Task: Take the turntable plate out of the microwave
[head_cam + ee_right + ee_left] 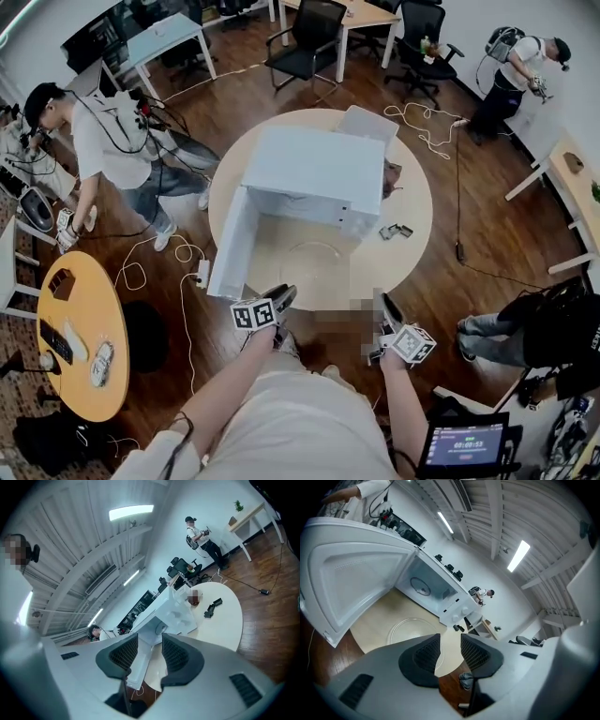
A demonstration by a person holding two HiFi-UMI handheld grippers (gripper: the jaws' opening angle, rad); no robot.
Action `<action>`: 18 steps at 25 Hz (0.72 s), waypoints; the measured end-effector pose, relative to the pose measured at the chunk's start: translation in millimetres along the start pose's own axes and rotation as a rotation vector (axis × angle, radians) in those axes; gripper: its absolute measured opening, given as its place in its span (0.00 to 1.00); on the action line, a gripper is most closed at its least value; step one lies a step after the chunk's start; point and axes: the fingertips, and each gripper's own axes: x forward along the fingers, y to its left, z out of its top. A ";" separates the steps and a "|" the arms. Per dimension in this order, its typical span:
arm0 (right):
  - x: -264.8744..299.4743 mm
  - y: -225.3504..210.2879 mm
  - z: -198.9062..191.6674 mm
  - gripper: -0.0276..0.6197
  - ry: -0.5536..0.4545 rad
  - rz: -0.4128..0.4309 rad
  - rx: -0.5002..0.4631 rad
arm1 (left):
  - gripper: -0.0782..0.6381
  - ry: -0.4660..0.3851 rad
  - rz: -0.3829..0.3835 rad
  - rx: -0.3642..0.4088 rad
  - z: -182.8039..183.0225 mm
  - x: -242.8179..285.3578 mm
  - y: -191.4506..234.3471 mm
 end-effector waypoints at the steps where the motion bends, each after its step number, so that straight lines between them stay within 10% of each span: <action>1: -3.7 4.2 2.1 0.26 -0.005 0.013 0.011 | 0.31 -0.006 0.004 -0.012 -3.2 -1.8 0.0; 18: -81.3 7.0 3.0 0.26 0.021 0.069 0.085 | 0.31 -0.066 -0.011 -0.088 -69.3 -33.6 -48.1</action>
